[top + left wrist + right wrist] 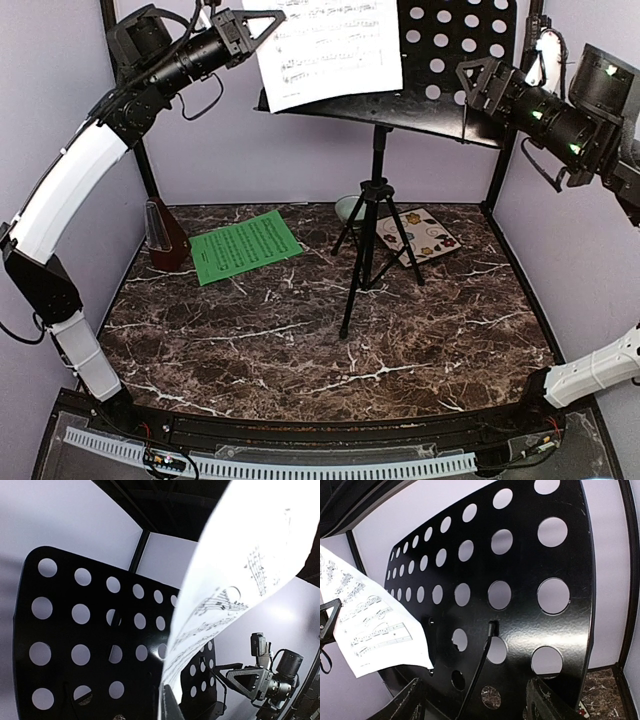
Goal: Set up the instrument practice props
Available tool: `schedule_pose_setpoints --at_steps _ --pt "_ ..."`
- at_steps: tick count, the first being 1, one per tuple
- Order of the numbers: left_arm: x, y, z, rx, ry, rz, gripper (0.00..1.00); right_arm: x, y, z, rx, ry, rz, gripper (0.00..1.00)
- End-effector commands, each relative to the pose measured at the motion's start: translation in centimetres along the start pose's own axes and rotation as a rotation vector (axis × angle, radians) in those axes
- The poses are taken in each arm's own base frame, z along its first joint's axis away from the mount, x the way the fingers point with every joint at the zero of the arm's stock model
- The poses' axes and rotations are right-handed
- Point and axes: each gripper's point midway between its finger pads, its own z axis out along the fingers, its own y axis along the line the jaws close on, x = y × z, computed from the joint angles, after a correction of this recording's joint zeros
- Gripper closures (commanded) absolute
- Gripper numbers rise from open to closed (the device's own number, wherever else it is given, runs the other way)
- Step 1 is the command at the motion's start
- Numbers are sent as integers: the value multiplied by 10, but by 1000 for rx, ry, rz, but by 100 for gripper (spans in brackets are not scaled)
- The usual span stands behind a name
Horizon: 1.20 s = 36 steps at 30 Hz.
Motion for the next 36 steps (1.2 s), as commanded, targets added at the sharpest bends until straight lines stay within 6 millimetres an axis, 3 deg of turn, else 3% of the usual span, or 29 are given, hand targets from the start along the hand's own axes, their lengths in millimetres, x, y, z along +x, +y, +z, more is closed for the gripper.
schedule_pose_setpoints --at_steps 1,13,17,20,30,36 --pt "-12 0 1 -15 -48 -6 100 -14 -10 2 11 -15 125 32" --pt "-6 5 11 -50 -77 19 100 -3 -4 19 -56 31 247 48" --pt "-6 -2 15 -56 -93 44 100 -2 0 23 -70 36 251 52" --pt "-6 -11 18 -57 -104 84 100 -3 -2 24 -63 30 251 61" --pt "7 -6 32 -47 -69 110 100 1 -4 18 -98 -35 195 100" --pt "16 -4 41 -24 -43 124 100 6 1 15 -153 -77 116 100"
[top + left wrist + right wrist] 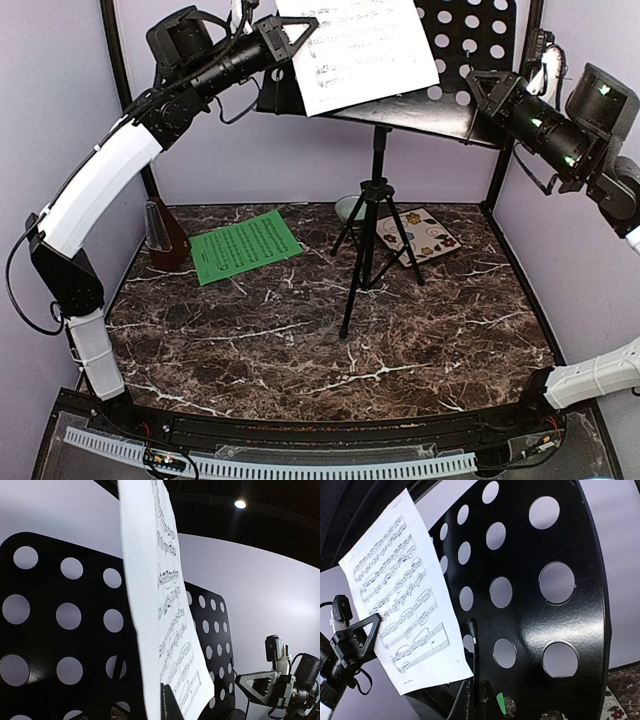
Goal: Set up the instrument practice props
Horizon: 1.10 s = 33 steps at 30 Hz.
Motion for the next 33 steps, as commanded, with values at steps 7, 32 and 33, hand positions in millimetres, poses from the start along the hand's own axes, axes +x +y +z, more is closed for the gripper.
schedule_pose_setpoints --at_steps 7,32,33 --pt "-12 -30 9 159 -28 104 100 10 20 4 -139 -33 -149 100" --pt "23 -98 16 540 -94 419 90 18 35 10 -220 -22 -191 100" --pt "24 -99 17 541 -95 421 89 18 36 10 -222 -21 -189 100"
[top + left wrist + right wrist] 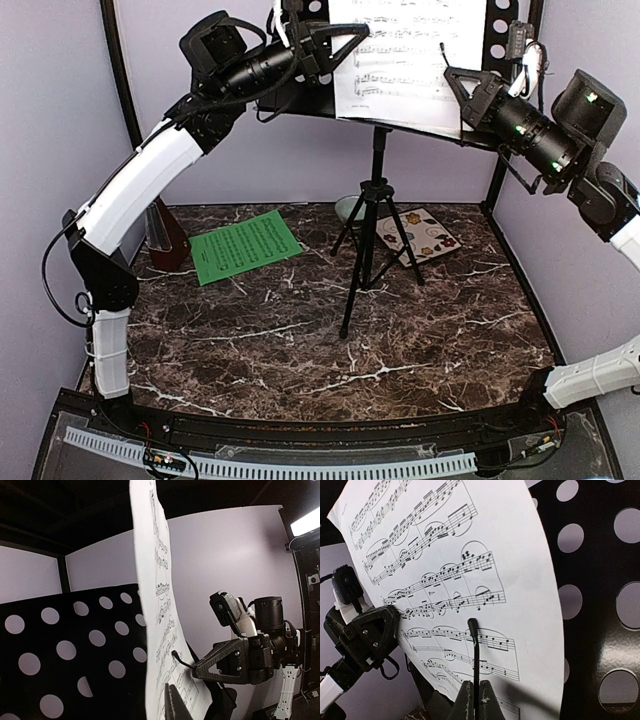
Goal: Set up the instrument practice props
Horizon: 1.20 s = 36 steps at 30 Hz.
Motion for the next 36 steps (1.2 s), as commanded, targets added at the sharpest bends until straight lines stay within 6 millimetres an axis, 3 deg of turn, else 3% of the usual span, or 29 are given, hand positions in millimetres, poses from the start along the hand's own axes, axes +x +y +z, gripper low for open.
schedule_pose_setpoints --at_steps 1,8,15,36 --pt "-20 -20 3 85 -69 89 88 3 3 1 -27 3 -12 100" --pt "-9 -27 14 86 -70 93 85 5 4 1 -34 3 -8 100" --pt "-14 -24 18 62 -119 70 90 5 5 2 -39 -3 -7 100" --pt "6 -26 29 86 -145 -31 98 2 9 -4 -73 -41 -18 100"
